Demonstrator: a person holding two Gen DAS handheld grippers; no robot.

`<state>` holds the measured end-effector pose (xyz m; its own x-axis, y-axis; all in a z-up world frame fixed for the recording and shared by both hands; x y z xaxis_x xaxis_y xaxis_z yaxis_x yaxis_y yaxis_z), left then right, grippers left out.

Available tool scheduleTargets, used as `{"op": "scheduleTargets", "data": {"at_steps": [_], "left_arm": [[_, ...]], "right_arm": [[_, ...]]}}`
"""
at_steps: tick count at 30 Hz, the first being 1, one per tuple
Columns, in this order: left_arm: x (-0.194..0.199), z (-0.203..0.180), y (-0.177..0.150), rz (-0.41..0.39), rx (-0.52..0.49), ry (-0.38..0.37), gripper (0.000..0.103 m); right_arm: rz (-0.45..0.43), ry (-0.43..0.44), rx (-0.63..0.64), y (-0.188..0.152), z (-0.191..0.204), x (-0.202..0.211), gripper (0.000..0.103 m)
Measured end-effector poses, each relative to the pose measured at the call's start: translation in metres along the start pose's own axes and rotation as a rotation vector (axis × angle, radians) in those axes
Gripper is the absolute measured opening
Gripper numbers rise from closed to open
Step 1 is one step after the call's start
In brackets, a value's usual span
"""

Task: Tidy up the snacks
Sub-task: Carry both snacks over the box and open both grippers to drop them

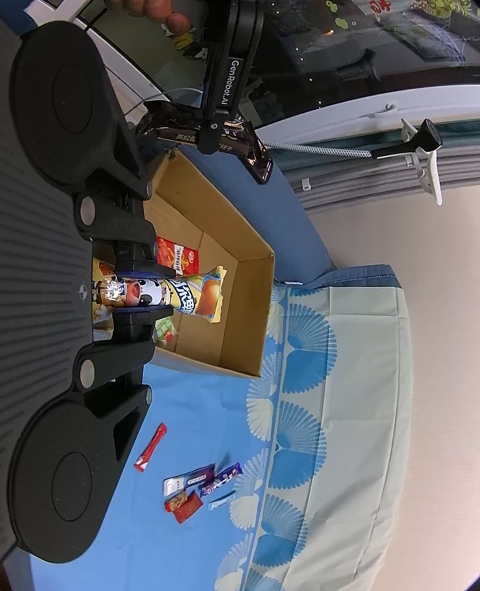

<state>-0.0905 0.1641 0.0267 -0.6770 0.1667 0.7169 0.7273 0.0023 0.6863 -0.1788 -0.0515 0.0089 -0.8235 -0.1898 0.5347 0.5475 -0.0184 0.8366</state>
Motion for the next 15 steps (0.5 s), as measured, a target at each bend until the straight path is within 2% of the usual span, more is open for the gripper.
{"op": "scheduleTargets", "data": {"at_steps": [8,15], "left_arm": [[-0.052,-0.010,0.046,0.012,-0.022,-0.015,0.043],[-0.122,-0.023,0.083,0.046,-0.053,-0.006,0.043]], "right_arm": [[0.035,0.017,-0.004,0.028,-0.011,-0.061,0.014],[0.077,0.024,-0.009,0.050,-0.025,-0.130,0.014]]}}
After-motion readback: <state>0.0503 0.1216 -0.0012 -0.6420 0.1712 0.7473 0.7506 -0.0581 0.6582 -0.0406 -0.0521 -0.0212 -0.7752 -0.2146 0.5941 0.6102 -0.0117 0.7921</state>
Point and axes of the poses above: each gripper's, at about its wrist camera, not at the fingertips, and x roughly against the way its jaws point, z to its left, y to its top, the point moved 2 cm from there along -x, roughly the way its jaws point, and after that the axes turned 1 degree about x, right-handed, at the moved point
